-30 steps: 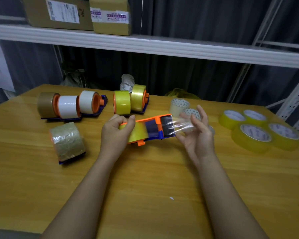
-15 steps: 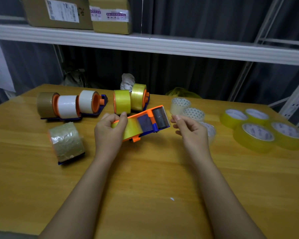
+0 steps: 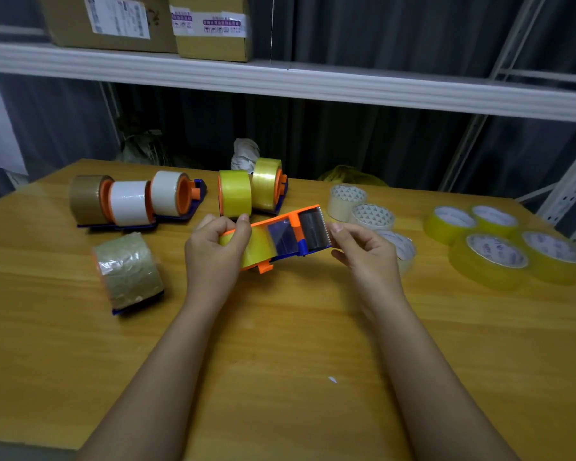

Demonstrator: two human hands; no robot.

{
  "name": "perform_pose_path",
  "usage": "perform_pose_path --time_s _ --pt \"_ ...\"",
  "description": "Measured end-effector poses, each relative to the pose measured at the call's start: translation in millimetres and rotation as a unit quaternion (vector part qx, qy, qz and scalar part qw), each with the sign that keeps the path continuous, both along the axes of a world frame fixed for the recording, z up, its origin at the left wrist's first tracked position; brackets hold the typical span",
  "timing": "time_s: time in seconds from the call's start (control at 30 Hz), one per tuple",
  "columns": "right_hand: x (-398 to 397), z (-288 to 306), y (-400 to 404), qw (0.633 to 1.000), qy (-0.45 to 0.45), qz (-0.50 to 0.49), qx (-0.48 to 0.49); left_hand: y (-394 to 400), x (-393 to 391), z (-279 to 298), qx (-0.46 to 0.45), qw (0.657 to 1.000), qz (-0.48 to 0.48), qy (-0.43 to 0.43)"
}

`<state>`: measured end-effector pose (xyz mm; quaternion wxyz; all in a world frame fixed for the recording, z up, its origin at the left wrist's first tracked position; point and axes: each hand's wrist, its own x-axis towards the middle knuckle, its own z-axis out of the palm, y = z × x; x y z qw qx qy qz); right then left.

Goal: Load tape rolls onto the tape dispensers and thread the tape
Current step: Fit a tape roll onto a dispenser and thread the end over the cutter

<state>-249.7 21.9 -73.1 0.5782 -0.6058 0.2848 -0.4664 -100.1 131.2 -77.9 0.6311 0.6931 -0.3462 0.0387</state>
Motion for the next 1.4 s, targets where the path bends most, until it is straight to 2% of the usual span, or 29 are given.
perform_pose_path --time_s 0.23,0.63,1.03,1.4 --pt "-5 5 -2 1.000 -0.026 -0.015 -0.006 0 1 -1 0.000 1.000 0.007 -0.010" --pt "-9 9 -7 0.977 -0.120 0.088 0.156 0 0 0 -0.005 1.000 -0.020 0.022" --pt "-9 10 -5 0.974 -0.088 0.126 0.169 1 -1 2 -0.013 0.995 -0.042 0.085" --pt "-3 7 -3 0.967 -0.100 0.152 0.177 0 -5 5 -0.028 0.988 -0.048 0.147"
